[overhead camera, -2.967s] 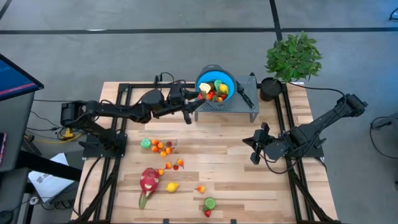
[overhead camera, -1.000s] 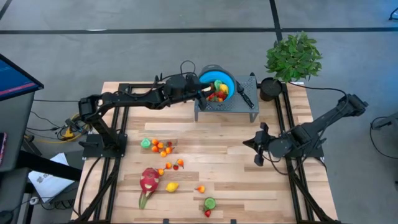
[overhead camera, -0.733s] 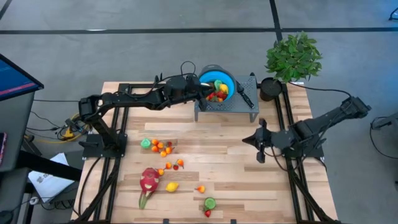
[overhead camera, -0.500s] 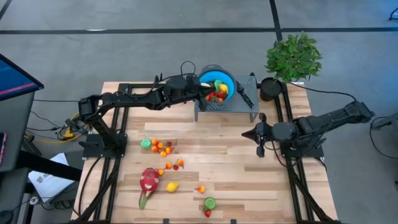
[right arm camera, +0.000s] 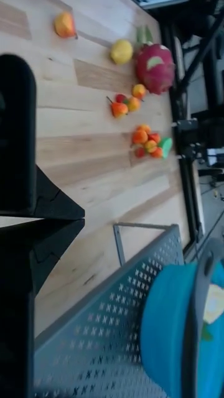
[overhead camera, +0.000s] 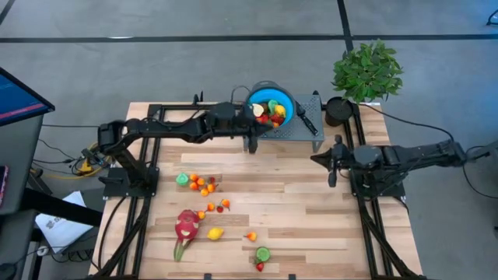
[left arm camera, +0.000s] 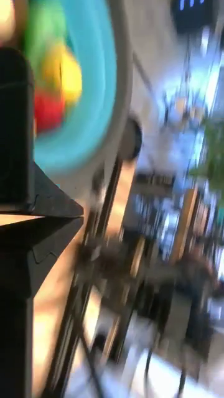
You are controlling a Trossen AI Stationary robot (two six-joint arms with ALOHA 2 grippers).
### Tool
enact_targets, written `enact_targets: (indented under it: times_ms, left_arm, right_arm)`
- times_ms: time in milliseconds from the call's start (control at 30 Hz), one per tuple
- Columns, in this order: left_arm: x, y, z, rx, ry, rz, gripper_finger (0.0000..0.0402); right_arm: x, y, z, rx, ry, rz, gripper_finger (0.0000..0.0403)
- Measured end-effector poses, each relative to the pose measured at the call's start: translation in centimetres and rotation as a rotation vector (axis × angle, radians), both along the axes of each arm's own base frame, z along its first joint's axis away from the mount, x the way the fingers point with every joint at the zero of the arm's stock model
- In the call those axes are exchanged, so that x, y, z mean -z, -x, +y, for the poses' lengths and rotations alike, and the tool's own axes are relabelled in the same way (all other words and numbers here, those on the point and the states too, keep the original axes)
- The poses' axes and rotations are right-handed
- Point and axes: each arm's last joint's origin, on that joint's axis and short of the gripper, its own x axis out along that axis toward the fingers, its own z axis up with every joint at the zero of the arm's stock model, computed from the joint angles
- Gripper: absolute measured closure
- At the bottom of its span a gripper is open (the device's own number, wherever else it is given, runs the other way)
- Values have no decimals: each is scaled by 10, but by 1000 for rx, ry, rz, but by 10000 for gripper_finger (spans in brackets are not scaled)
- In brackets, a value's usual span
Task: Pick & Place Fruit
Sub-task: Put the top strawberry into the strainer bowl
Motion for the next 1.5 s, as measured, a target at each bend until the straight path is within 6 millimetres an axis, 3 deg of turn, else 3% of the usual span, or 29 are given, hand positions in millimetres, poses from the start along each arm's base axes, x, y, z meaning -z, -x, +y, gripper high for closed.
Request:
enact_targets:
  times_ms: [200,333,667,967,1233,1500]
  left_arm:
    - [-11,13,-38,170,46,107,399]
    - [-19,35,-64,124,79,241,399]
    - [-40,85,-114,-47,212,368,399]
    - [-16,118,-129,-234,347,669,399]
    - [27,135,-126,-293,390,883,399]
    - [68,148,-123,-347,427,984,399]
  right_arm:
    - [5,8,-3,17,-3,-33,403]
    - [9,10,-3,20,-15,-42,403]
    - [11,11,-3,33,-53,-40,403]
    - [13,11,-3,34,-51,-25,403]
    - [12,11,-3,35,-55,-31,403]
    - [12,11,-3,34,-56,-35,403]
